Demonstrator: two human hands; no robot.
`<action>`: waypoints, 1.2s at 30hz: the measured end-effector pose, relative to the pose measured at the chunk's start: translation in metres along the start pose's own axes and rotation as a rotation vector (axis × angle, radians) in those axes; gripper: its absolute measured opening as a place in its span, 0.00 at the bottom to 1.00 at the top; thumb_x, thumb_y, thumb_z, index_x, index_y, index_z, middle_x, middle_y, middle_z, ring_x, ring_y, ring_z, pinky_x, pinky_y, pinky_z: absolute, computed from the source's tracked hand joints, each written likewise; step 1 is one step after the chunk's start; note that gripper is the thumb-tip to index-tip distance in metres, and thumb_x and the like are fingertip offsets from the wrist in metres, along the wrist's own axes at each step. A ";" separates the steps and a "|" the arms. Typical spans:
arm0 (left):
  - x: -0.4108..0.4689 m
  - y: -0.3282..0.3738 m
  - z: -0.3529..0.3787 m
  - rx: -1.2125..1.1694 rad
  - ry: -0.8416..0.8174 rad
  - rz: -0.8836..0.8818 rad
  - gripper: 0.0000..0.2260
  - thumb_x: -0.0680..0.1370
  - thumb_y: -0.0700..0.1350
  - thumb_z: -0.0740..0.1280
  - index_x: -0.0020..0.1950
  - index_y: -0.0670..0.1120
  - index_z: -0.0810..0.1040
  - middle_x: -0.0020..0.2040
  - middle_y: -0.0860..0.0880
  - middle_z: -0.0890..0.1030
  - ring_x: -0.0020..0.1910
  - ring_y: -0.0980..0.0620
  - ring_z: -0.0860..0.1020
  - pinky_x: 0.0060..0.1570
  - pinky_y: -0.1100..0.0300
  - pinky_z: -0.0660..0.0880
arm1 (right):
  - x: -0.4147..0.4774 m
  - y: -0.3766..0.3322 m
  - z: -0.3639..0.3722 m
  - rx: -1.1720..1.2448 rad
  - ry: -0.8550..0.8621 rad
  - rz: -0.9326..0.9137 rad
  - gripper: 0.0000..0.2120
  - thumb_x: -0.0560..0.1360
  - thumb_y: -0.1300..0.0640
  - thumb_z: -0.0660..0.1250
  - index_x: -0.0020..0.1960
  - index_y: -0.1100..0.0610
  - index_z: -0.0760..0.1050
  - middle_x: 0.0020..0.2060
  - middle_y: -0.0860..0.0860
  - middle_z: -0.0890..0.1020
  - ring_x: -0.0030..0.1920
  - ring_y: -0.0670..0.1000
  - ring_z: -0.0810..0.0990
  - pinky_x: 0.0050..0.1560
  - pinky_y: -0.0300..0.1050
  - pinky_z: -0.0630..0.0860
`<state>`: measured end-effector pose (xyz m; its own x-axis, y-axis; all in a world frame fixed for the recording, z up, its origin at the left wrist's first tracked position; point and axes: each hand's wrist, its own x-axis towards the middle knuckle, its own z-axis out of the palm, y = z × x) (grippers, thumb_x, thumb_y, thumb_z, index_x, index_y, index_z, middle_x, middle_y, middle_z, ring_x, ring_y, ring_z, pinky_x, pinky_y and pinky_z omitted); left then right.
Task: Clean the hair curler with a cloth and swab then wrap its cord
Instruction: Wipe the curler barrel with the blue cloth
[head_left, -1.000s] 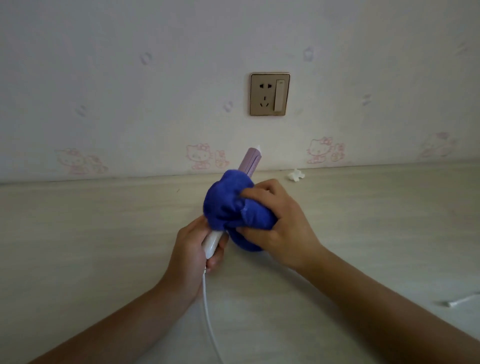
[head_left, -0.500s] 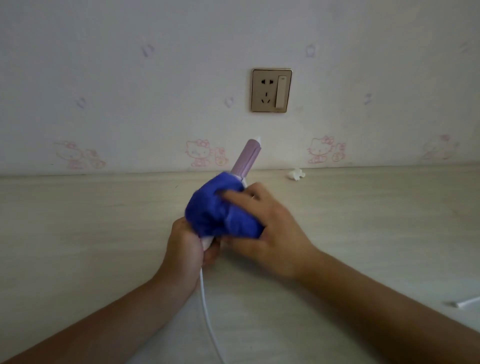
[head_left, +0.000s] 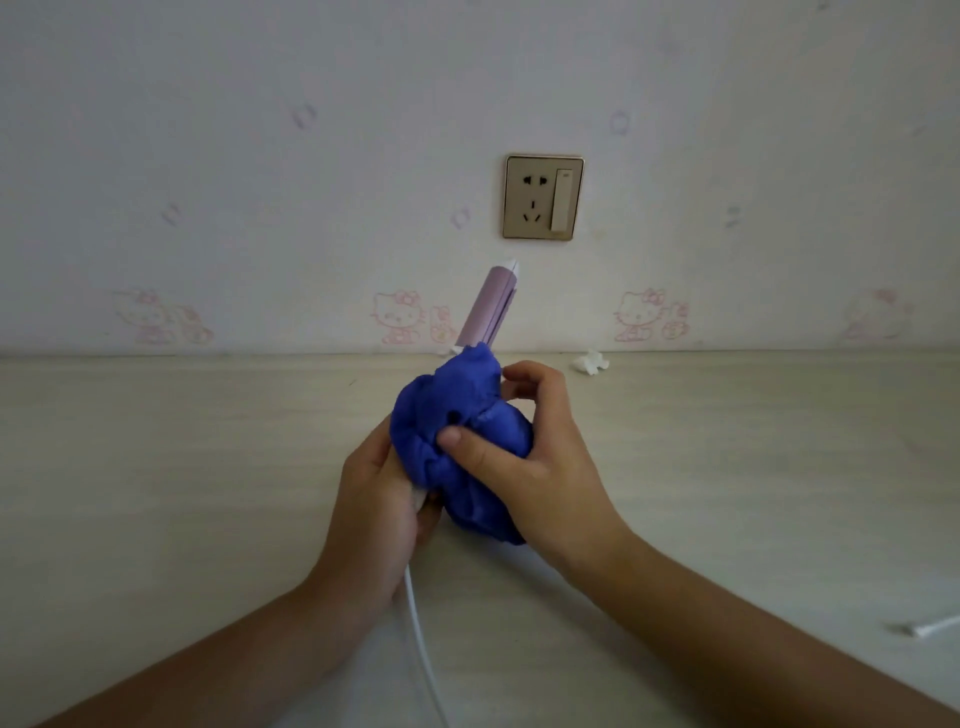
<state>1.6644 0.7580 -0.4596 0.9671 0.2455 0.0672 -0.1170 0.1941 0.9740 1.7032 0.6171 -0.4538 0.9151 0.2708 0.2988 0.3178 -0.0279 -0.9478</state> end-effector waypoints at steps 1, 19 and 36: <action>-0.004 0.000 0.002 -0.002 -0.028 0.047 0.18 0.83 0.39 0.62 0.42 0.54 0.87 0.34 0.51 0.85 0.32 0.56 0.84 0.28 0.66 0.77 | 0.000 -0.001 -0.002 0.017 0.028 0.047 0.40 0.63 0.34 0.76 0.70 0.42 0.65 0.62 0.37 0.77 0.56 0.44 0.85 0.53 0.46 0.85; -0.001 -0.002 0.005 -0.025 -0.086 0.155 0.16 0.83 0.43 0.64 0.50 0.62 0.87 0.42 0.56 0.87 0.40 0.58 0.85 0.36 0.68 0.78 | -0.003 -0.011 -0.021 -0.449 -0.029 -0.280 0.25 0.70 0.48 0.70 0.67 0.45 0.77 0.54 0.42 0.83 0.55 0.46 0.82 0.57 0.51 0.80; 0.004 -0.007 -0.003 -0.065 0.132 -0.010 0.21 0.84 0.38 0.58 0.38 0.48 0.85 0.30 0.53 0.85 0.37 0.53 0.85 0.27 0.67 0.77 | -0.004 -0.004 -0.004 -0.376 -0.181 -0.375 0.16 0.68 0.54 0.74 0.54 0.42 0.79 0.45 0.39 0.83 0.47 0.45 0.83 0.49 0.39 0.78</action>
<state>1.6682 0.7603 -0.4667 0.9306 0.3653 0.0243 -0.1261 0.2575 0.9580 1.6993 0.6122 -0.4503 0.6756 0.4880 0.5525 0.7103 -0.2305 -0.6651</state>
